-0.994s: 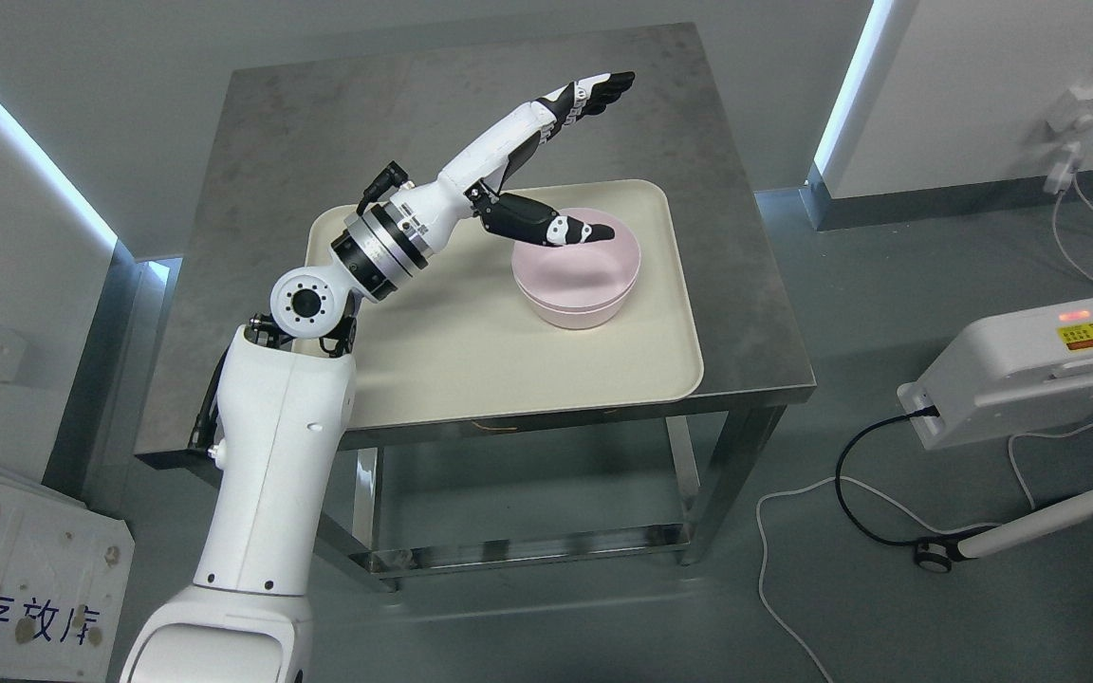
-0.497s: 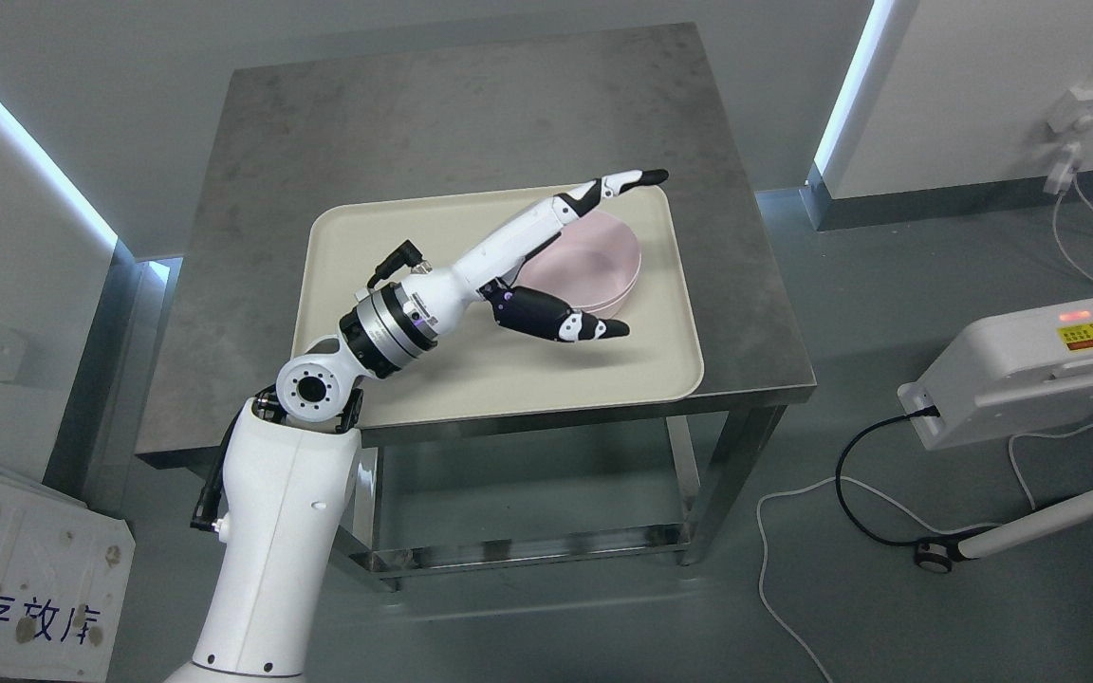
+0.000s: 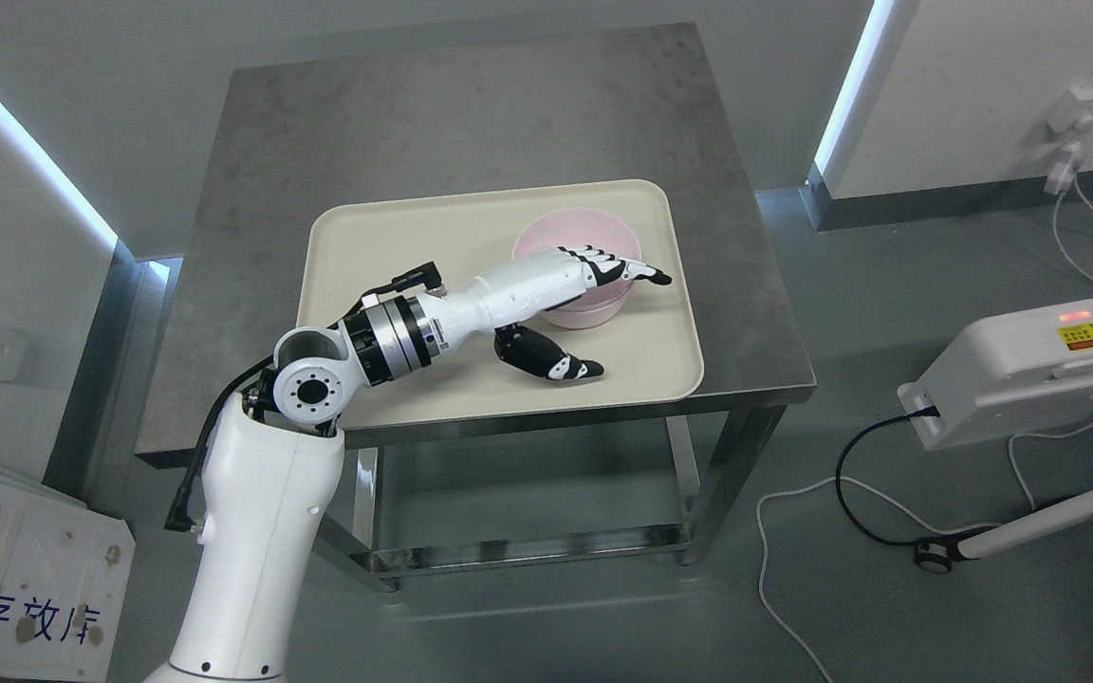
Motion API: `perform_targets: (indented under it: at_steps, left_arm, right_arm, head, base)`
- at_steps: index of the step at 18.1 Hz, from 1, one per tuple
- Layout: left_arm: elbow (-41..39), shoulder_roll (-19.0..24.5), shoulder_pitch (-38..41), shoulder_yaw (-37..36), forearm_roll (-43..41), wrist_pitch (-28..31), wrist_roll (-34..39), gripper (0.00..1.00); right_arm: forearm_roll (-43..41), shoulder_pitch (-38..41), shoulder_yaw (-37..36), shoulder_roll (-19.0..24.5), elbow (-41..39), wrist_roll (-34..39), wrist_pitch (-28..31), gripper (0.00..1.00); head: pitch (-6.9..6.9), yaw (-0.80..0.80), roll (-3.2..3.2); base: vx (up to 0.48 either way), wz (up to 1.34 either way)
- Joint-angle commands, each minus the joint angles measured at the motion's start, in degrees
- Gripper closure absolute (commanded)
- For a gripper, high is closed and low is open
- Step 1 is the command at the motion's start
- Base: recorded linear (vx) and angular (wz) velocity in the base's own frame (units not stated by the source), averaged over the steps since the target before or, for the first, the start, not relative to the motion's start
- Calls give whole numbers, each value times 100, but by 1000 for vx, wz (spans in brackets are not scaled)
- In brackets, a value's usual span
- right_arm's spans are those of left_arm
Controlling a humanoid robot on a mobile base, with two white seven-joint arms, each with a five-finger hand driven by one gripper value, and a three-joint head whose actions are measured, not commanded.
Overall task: Stack pink IKEA bowls on left shelf middle
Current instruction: 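Grip the rim of the stacked pink bowls with the left hand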
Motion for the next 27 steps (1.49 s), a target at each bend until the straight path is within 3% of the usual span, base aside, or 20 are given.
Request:
perform_targets:
  at_steps: [1,3,7,14,17,22,24,25,27]
  left_arm:
    - [-256,187,-234,120,-547,481,-16,22]
    - [-256,213,-243,305,-547,508,-25,23]
    - [-264,705,-173,235,-547,508,-183,30]
    - [-195,496,-208,-98,-1117,499,-210,34]
    - [-19,74,-208,-134,-1355,447,-201,48]
    - [-10,-278,-269,102,-1294,376,-166,68]
    - [-10,-419,-278,340,-1294,114,-166,83]
    - [-10,-454,-270,489,-1294,-70,-174,96]
    - [-10,-469,-270,735,-1286,-239,-174,100]
  right_arm:
    - [-9,0,-26,-100,-100,-3,5,0]
    - [-9,0,-26,-100,-100,-3,5,0]
    - [-9,0,-26,-100,-100,-3,5,0]
    - [-9,0,-26,-100,-100,-3,5,0]
    - [-9,0,-26,-100,-100,-3,5,0]
    - [-9,0,-26,-100,-100,-3,5,0]
    - [-9,0,-26,-100,-100,-3,5,0]
    - [-9,0,-26,-100,-100,-3,5,0]
    - [-9,0,-26,-100,-100,-3,5,0]
  head:
    - [0,0,0]
    - [0,0,0]
    - [0,0,0]
    - [0,0,0]
    - [0,0,0]
    - [0,0,0]
    - [0,0,0]
    - [0,0,0]
    - [0,0,0]
  base:
    - [0,0]
    - [0,0]
    - [0,0]
    - [0,0]
    - [0,0]
    - [0,0]
    - [0,0]
    - [0,0]
    - [0,0]
